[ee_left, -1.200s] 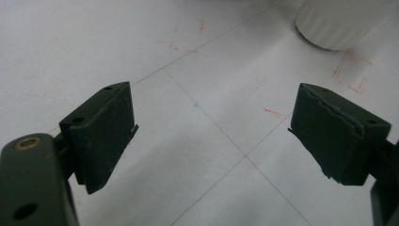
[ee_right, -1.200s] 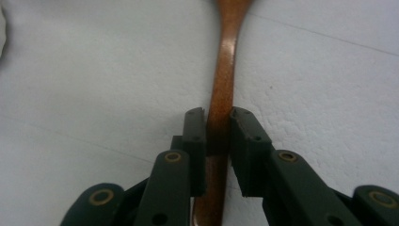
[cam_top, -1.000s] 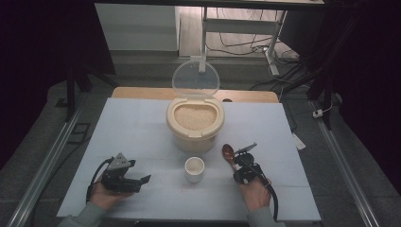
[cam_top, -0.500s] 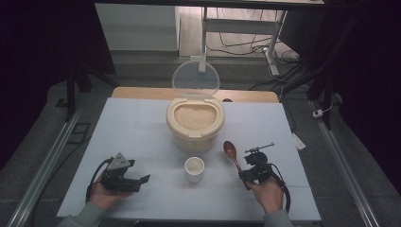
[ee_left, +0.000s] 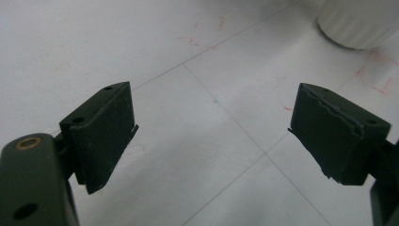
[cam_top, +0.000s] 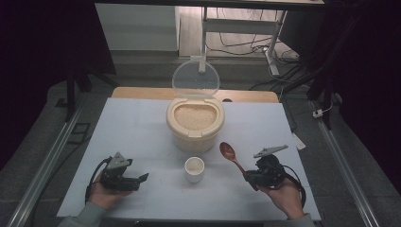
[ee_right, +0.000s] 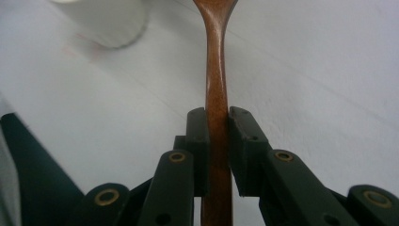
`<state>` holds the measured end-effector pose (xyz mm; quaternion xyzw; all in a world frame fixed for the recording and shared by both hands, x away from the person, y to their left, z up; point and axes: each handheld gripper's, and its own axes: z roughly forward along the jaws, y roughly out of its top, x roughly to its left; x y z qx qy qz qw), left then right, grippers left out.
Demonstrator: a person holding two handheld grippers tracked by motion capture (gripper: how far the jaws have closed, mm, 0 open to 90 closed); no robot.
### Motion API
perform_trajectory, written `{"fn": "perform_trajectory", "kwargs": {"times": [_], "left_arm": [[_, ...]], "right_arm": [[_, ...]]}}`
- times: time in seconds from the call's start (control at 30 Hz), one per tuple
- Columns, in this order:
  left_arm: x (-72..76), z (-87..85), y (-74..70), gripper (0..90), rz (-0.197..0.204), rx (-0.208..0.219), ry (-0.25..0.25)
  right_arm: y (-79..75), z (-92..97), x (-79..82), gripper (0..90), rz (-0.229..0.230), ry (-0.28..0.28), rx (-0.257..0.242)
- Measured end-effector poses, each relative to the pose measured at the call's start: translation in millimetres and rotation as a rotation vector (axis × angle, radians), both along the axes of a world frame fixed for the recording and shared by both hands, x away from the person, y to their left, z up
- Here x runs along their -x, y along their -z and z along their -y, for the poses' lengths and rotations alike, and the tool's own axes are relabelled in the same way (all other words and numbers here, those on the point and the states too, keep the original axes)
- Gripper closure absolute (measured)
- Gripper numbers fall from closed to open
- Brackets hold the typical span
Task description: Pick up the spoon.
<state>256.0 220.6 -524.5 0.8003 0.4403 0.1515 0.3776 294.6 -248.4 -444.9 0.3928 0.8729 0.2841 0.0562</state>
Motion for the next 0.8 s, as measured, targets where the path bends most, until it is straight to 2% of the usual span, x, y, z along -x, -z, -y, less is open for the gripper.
{"fn": "perform_trajectory", "kwargs": {"times": [0.13,0.27,0.3,0.33,0.57,0.8], "left_arm": [[-1.7,-0.2,-0.1,14.3,-0.006,-0.009,-0.024],[-2.0,0.2,-0.6,14.3,-0.009,-0.012,-0.037],[-2.1,0.3,-0.8,14.3,-0.008,-0.014,-0.04],[-2.3,0.3,-0.9,14.3,-0.009,-0.014,-0.044],[-2.2,-0.3,-1.9,14.4,-0.007,-0.015,-0.053],[-3.2,-2.9,-2.7,14.5,-0.003,-0.003,-0.039]], "right_arm": [[-8.5,-3.6,0.6,79.0,0.038,-0.095,-0.034],[-9.8,-8.6,1.1,79.0,0.06,-0.17,-0.064],[-9.8,-8.6,1.1,79.0,0.06,-0.17,-0.064],[-9.6,-10.8,0.4,79.0,0.068,-0.207,-0.073],[-12.2,-24.8,-2.1,79.0,0.086,-0.302,-0.088],[-16.3,-51.0,-9.0,79.0,0.091,-0.357,-0.088]]}}
